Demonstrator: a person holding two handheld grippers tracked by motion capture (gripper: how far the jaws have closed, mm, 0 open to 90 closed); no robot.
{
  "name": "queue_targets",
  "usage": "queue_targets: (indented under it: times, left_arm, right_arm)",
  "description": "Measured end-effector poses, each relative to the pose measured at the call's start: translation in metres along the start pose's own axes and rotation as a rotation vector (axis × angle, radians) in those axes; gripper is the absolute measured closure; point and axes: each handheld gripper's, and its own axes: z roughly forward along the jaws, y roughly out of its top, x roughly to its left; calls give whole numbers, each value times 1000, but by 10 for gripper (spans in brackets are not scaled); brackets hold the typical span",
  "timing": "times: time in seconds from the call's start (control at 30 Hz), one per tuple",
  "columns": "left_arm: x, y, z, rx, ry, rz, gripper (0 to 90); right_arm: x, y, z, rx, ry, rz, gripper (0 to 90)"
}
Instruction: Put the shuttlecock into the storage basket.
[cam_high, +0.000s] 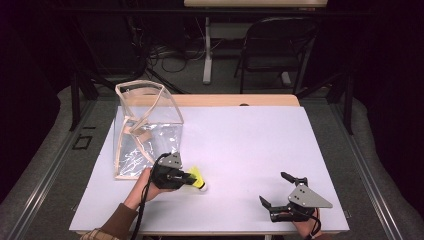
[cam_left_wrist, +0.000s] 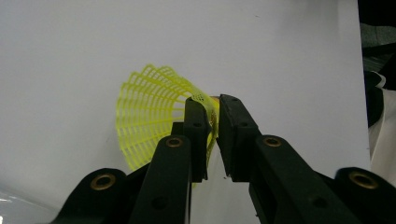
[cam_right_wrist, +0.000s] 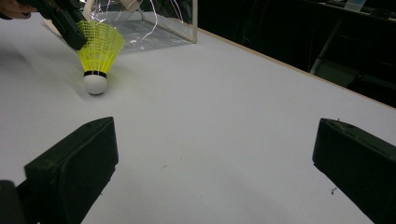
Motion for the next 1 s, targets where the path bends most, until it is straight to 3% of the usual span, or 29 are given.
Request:
queue_targets:
  times: [0.47, 1.0]
  left_arm:
    - [-13, 6, -3, 12, 8, 79, 884]
    - [-22, 11, -8, -10, 40, 113, 886]
  right_arm:
    - [0, 0, 0, 1, -3, -1, 0]
    - [0, 0, 0, 0, -4, -2, 0]
